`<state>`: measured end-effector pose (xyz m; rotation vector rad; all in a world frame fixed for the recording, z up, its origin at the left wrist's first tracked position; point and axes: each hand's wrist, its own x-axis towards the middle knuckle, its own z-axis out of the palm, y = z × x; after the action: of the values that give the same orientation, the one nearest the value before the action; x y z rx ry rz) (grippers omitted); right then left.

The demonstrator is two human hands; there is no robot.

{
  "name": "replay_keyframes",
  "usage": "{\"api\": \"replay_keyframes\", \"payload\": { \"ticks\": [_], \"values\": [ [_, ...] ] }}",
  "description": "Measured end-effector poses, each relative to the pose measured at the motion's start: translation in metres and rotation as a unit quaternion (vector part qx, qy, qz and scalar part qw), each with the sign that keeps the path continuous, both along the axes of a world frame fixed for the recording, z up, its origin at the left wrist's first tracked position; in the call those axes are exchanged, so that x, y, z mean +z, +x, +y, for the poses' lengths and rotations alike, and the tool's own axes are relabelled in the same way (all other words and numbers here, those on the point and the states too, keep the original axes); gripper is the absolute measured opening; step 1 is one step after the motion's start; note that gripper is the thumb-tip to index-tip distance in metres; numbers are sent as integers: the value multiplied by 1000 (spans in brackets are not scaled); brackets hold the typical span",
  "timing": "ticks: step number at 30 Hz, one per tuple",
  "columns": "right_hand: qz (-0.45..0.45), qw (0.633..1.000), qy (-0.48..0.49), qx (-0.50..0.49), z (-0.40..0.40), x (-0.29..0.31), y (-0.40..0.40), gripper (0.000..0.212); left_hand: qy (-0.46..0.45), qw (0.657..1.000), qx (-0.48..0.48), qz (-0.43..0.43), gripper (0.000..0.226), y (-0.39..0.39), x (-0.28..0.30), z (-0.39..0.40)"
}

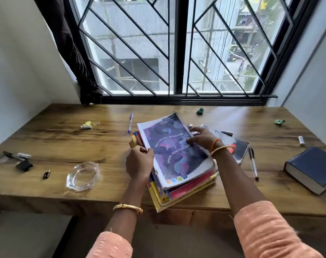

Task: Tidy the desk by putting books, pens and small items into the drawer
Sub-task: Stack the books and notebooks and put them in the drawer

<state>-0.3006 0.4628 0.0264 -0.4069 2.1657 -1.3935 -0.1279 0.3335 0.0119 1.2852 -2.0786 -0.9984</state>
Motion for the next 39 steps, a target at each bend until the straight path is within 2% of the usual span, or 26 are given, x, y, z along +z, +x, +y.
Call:
{"api": "replay_keyframes", "payload": {
  "ticks": [3,5,8,11,12,13,15,16,18,20,22,26,28,30,33,36,39],
  "values": [
    [133,984,120,-10,-9,-18,12,50,-31,1000,1,-1,25,6,-16,0],
    [186,972,146,-5,-6,-22,19,46,-35,999,2,16,29,6,-21,6],
    [192,973,129,-13,11,-14,14,28,-58,997,36,29,35,4,-13,14],
    [202,964,139,-103,53,-8,-25,19,-101,987,39,120,28,-12,10,33],
    [197,959,166,-118,69,-7,-39,22,-60,987,10,151,18,-23,16,45],
    [190,954,200,-118,83,-5,-51,29,21,985,-43,165,9,-34,21,61],
    [165,945,272,-72,107,-9,-76,43,196,955,-158,157,7,-68,18,103],
    [155,937,309,-41,115,-11,-87,49,248,939,-198,134,9,-87,10,125],
    [148,917,371,-1,121,-23,-104,65,296,925,-233,57,48,-120,-7,163],
    [156,904,399,7,123,-34,-118,78,303,932,-197,-14,86,-150,-15,191],
    [163,900,404,29,122,-39,-126,77,294,942,-145,-72,95,-172,-20,204],
    [116,924,361,49,119,-42,-140,83,338,934,-95,-65,91,-198,-24,206],
    [92,942,312,77,119,-42,-147,74,337,937,-79,-46,91,-200,-21,205],
    [75,947,292,114,119,-39,-153,56,345,938,-40,-8,85,-200,-21,200],
    [81,942,286,153,120,-35,-155,32,414,907,37,70,68,-202,-27,186],
    [68,945,285,146,123,-31,-154,39,480,862,61,154,36,-204,-27,174],
    [43,958,249,137,125,-26,-155,43,465,864,54,185,18,-210,-25,173]
  ]
}}
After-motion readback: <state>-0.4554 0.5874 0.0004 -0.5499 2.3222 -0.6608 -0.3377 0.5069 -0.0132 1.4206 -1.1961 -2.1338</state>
